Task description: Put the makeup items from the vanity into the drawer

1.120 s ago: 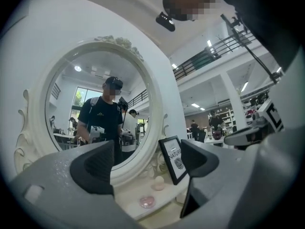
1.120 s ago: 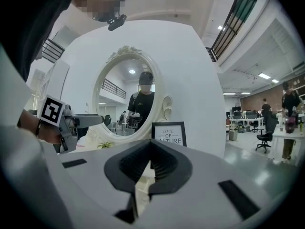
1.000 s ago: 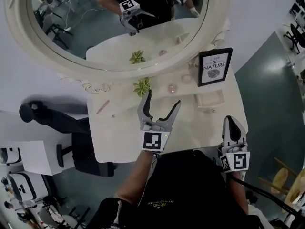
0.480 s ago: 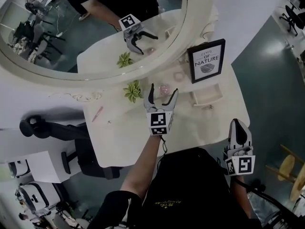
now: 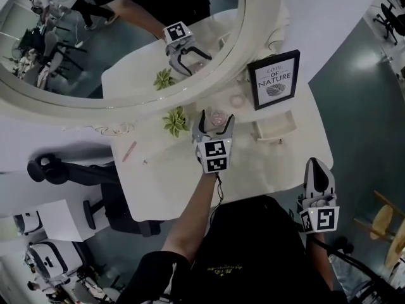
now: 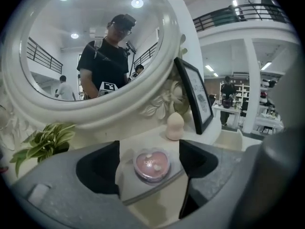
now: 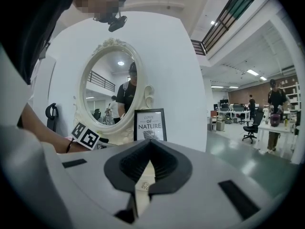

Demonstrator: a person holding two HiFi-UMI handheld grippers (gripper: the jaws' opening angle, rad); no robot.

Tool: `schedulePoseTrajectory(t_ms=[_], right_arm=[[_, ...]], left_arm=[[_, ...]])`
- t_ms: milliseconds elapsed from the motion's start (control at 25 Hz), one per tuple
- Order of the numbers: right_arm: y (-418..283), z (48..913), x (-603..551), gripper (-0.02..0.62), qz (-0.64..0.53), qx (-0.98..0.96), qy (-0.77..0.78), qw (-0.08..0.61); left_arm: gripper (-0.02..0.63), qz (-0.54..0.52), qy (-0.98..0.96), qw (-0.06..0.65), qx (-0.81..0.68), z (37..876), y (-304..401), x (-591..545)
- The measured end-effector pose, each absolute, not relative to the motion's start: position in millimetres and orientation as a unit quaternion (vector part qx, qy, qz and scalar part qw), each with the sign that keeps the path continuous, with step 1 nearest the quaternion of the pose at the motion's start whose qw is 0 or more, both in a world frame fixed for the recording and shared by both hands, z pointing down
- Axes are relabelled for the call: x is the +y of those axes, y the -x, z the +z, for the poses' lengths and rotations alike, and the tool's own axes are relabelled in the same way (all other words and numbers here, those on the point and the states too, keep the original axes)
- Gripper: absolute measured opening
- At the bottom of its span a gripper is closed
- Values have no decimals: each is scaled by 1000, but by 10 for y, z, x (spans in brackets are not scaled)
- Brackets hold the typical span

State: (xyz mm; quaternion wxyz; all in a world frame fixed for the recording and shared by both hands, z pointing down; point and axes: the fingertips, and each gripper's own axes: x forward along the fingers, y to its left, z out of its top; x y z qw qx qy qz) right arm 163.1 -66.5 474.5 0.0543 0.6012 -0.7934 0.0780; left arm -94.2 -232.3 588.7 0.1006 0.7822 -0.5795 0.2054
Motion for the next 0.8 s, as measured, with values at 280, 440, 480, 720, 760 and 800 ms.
schedulePoseTrajectory(t_ms=[280, 440, 480, 720, 760, 800], right_arm=[[-1592, 4724, -733, 2, 75, -797, -597, 50], [-1596, 4723, -760, 2, 75, -797, -597, 51], [-1604, 4722, -763, 2, 75, -797, -598, 51], [-1621, 4696, -795, 2, 71, -796, -599, 51], [-1624, 4694, -802, 2, 71, -796, -599, 50], [-1629, 4696, -809, 2, 71, -795, -600, 49]], left_arm=[[306, 228, -773, 141, -575, 6008, 851, -2286], [245, 218, -768, 159, -581, 6023, 816, -2264], [245, 219, -769, 159, -579, 6022, 818, -2265], [239, 205, -784, 165, -563, 5938, 822, -2228], [239, 201, -789, 159, -559, 5876, 810, -2211], [239, 196, -794, 152, -554, 5803, 788, -2194]])
